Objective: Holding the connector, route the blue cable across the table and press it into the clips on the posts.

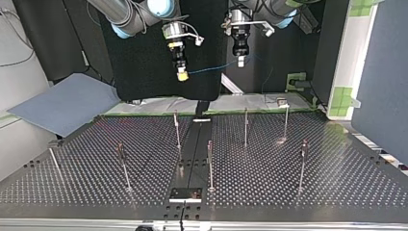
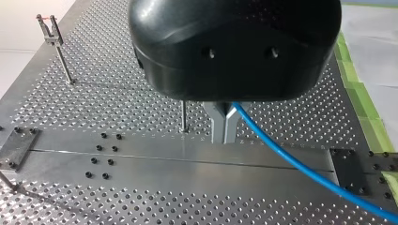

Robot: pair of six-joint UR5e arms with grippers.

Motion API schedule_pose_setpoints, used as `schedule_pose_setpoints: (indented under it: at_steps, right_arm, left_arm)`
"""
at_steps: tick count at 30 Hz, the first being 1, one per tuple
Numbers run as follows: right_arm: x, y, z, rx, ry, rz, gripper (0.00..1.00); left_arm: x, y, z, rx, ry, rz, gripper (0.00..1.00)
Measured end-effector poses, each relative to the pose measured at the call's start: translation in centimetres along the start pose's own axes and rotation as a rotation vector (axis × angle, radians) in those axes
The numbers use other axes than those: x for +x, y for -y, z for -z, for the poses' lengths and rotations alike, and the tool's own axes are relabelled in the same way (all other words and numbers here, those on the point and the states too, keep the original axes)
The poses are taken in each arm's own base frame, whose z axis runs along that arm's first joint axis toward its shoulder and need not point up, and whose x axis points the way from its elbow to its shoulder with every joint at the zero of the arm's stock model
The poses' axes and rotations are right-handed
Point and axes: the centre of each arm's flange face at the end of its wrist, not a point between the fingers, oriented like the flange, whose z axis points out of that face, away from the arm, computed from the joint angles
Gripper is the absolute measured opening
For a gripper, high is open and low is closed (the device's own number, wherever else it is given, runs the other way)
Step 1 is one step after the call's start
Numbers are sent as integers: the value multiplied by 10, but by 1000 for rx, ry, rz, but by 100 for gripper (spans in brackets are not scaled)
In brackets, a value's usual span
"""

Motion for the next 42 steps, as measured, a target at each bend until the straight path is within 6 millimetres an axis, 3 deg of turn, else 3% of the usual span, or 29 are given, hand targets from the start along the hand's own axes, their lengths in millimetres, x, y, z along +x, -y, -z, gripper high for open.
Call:
schedule_pose_setpoints:
  at_steps: [42]
  right_arm:
    - [0,0,0,-2,0,0,0]
  left_arm:
    - [-7,4,-2,9,-7,-9,0]
